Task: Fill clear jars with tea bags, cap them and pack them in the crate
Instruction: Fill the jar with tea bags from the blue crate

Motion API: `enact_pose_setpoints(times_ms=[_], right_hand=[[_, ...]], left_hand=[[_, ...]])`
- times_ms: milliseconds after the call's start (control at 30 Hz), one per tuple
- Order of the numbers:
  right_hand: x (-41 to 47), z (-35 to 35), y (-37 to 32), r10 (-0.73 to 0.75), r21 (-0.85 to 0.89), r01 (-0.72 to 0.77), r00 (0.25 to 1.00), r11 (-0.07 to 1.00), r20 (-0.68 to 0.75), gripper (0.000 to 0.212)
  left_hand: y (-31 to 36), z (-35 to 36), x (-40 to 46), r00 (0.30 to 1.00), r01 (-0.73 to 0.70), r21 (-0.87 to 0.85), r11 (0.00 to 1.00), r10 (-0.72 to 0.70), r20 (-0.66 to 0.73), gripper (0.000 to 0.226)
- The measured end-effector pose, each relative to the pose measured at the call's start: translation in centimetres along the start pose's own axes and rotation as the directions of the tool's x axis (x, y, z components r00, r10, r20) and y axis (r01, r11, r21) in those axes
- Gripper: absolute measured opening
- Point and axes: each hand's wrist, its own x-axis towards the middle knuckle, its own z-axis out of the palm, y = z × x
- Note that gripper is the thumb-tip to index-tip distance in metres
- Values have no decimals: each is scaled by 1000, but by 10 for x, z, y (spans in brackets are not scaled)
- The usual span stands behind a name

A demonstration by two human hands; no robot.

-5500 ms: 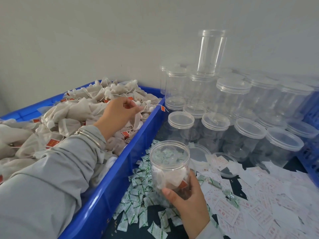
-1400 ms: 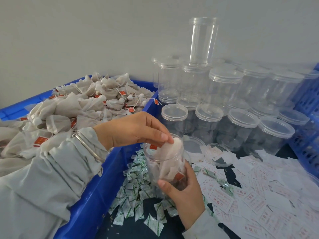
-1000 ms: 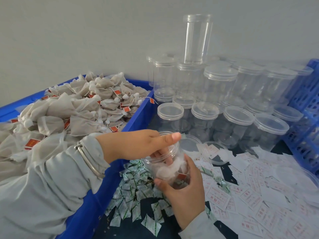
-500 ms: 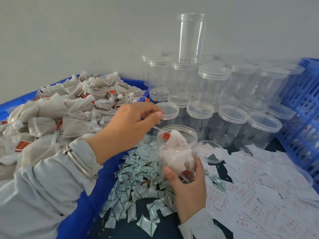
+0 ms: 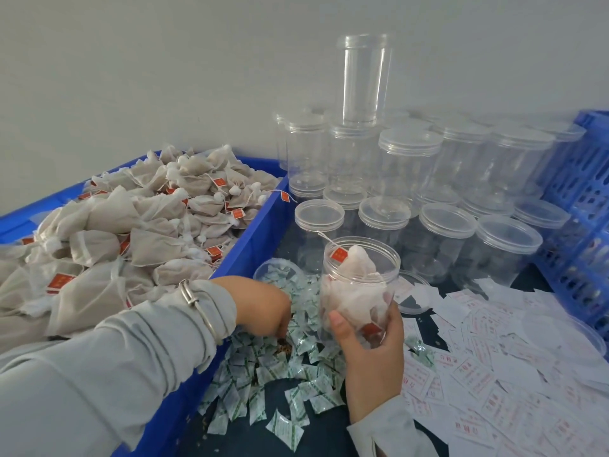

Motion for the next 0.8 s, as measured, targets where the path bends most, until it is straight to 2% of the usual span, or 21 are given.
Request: enact_pose_setpoints(times_ms=[133, 233, 333, 433, 533, 667, 800], right_hand=[[0, 0, 0, 17, -12, -17, 1000, 1000, 8, 96], [1, -2, 1, 16, -30, -16, 1000, 999, 4, 102], [1, -1, 1, 13, -41, -12, 1000, 999, 14, 106], [1, -1, 0, 20, -32, -19, 1000, 999, 19, 102], [1, -2, 0, 18, -35, -17, 1000, 999, 24, 95], [-1, -2, 0, 12, -67, -10, 1000, 998, 25, 98], [-1, -1, -1, 9, -79, -7, 1000, 997, 22, 90]], left_hand=[[-1, 5, 4, 999, 30, 7, 1000, -30, -17, 34], [-6, 6, 7, 992, 40, -74, 996, -48, -117, 31], [-9, 4, 8, 968, 29, -146, 989, -65, -244, 37], [-10, 2, 8, 962, -43, -195, 980, -12, -273, 33], [-8, 3, 7, 973, -86, -191, 978, 41, -227, 27], [-3, 4, 9, 999, -34, -55, 998, 34, 0, 34], [-1, 5, 11, 999, -32, -4, 999, 32, 35, 44]])
